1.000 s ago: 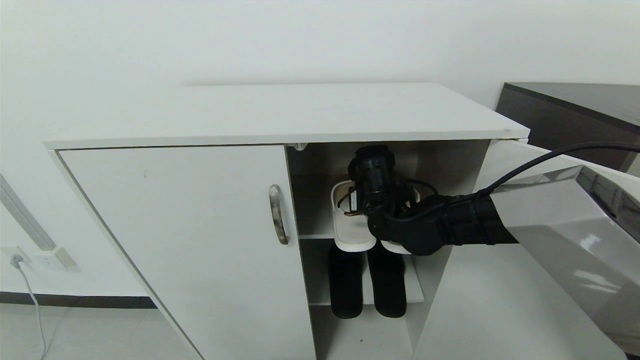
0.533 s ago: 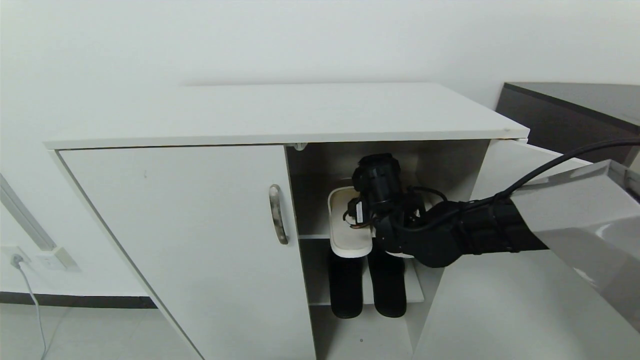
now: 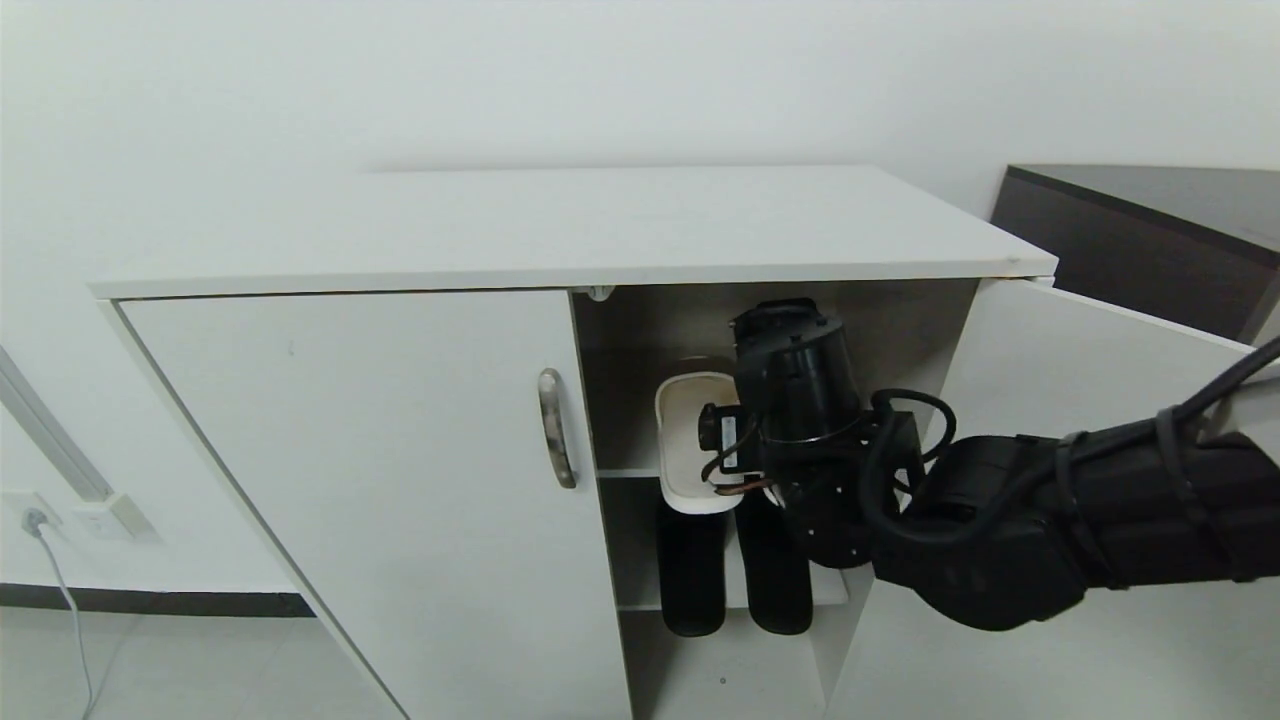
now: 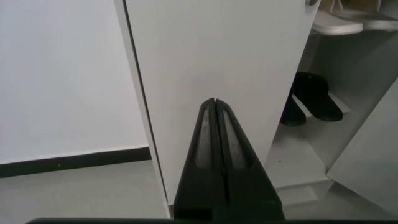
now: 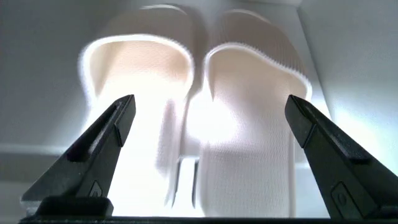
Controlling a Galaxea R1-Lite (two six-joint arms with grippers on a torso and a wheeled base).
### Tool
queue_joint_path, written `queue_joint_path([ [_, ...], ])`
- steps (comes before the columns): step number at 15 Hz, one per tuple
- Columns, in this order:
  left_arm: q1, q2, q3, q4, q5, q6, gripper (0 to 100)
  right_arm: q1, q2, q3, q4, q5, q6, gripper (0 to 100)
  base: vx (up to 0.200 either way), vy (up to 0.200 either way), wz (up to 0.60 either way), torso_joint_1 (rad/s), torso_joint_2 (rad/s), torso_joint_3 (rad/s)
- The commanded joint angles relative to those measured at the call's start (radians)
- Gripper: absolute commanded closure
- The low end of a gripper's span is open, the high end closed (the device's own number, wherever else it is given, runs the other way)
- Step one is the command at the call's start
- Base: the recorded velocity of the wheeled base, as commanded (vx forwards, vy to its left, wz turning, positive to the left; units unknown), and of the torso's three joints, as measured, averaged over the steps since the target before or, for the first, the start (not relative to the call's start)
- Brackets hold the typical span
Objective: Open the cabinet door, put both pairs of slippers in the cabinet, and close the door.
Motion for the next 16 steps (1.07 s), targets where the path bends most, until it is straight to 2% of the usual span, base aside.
queue_joint_path([
  [1,0.000,0.001,0.000,0.000,0.000,0.000,100,0.029,-0.082,0.132,-0.080,0.023,0.001,0,0.000,0.000,0.00,0.000,0.00,0.000],
  [5,0.000,0.001,0.000,0.000,0.000,0.000,100,0.086,-0.220,0.418,-0.294,0.227,-0.007,0,0.000,0.000,0.00,0.000,0.00,0.000],
  [7,0.000,0.001,0.000,0.000,0.000,0.000,100,0.095,-0.245,0.504,-0.366,0.297,-0.053,0,0.000,0.000,0.00,0.000,0.00,0.000],
  [8,0.000,0.001,0.000,0.000,0.000,0.000,100,0.094,-0.239,0.510,-0.402,0.300,-0.065,100,0.000,0.000,0.00,0.000,0.00,0.000],
  [16,0.000,0.001,0.000,0.000,0.000,0.000,100,0.091,-0.209,0.523,-0.439,0.294,-0.064,100,0.000,0.000,0.00,0.000,0.00,0.000],
])
